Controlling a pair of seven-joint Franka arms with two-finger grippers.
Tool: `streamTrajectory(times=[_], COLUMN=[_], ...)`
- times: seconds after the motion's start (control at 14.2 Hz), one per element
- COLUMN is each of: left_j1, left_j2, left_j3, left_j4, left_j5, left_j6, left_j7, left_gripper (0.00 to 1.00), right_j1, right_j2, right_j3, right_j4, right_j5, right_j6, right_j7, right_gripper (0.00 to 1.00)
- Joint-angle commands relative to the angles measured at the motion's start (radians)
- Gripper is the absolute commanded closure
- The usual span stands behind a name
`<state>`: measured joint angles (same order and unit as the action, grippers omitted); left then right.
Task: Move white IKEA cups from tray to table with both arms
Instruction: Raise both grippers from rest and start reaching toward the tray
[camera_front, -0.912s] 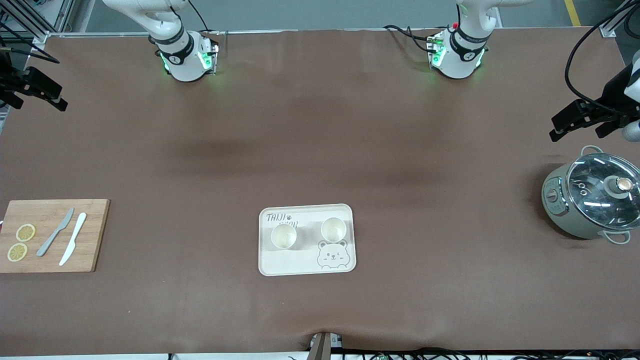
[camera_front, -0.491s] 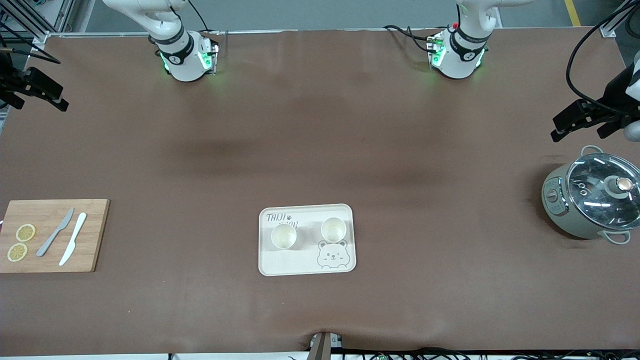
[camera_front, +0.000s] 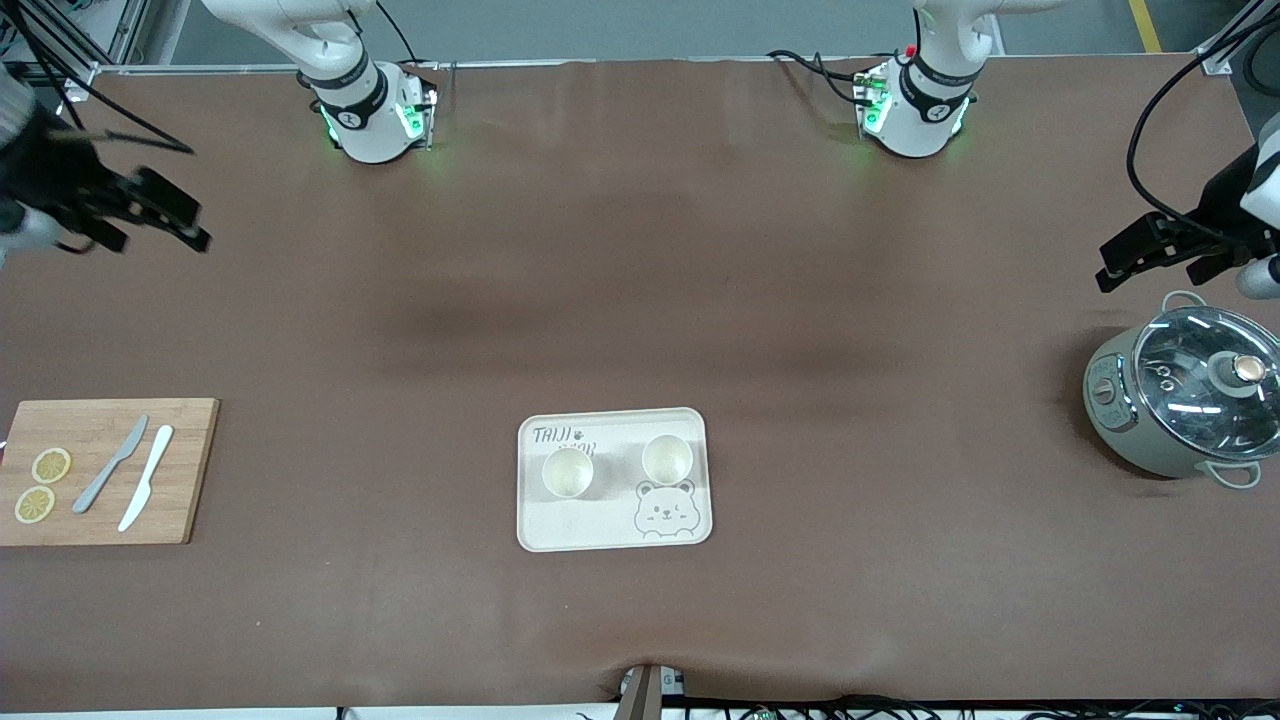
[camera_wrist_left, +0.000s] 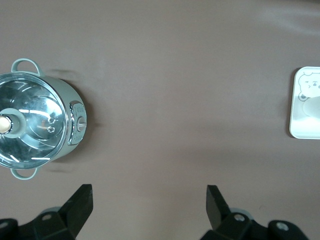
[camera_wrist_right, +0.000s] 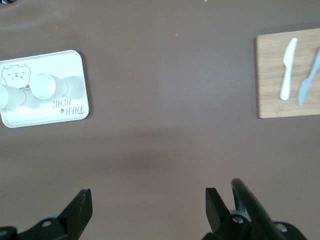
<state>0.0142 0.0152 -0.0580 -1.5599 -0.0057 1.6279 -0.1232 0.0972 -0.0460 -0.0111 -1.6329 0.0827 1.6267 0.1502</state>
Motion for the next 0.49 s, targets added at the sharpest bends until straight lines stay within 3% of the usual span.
streamTrajectory(times=[0.0, 0.42], left_j1=[-0.005, -0.065], left_j2=[0.037, 0.173], left_j3=[-0.008, -0.019], left_j4=[0.007, 0.026], left_j5=[0.016, 0.021], left_j6=[-0.002, 0.076], left_j7=[-0.012, -0.119], left_gripper=[0.0, 0.0], right_j1=[0.048, 0.185], right_j2=[0.153, 0.311], right_j3=[-0.006, -0.007], right_j4=[0.157, 0.206], right_j5=[0.012, 0.006], right_j6=[-0.019, 0.146], right_j7=[0.054, 0.205], right_gripper=[0.0, 0.0])
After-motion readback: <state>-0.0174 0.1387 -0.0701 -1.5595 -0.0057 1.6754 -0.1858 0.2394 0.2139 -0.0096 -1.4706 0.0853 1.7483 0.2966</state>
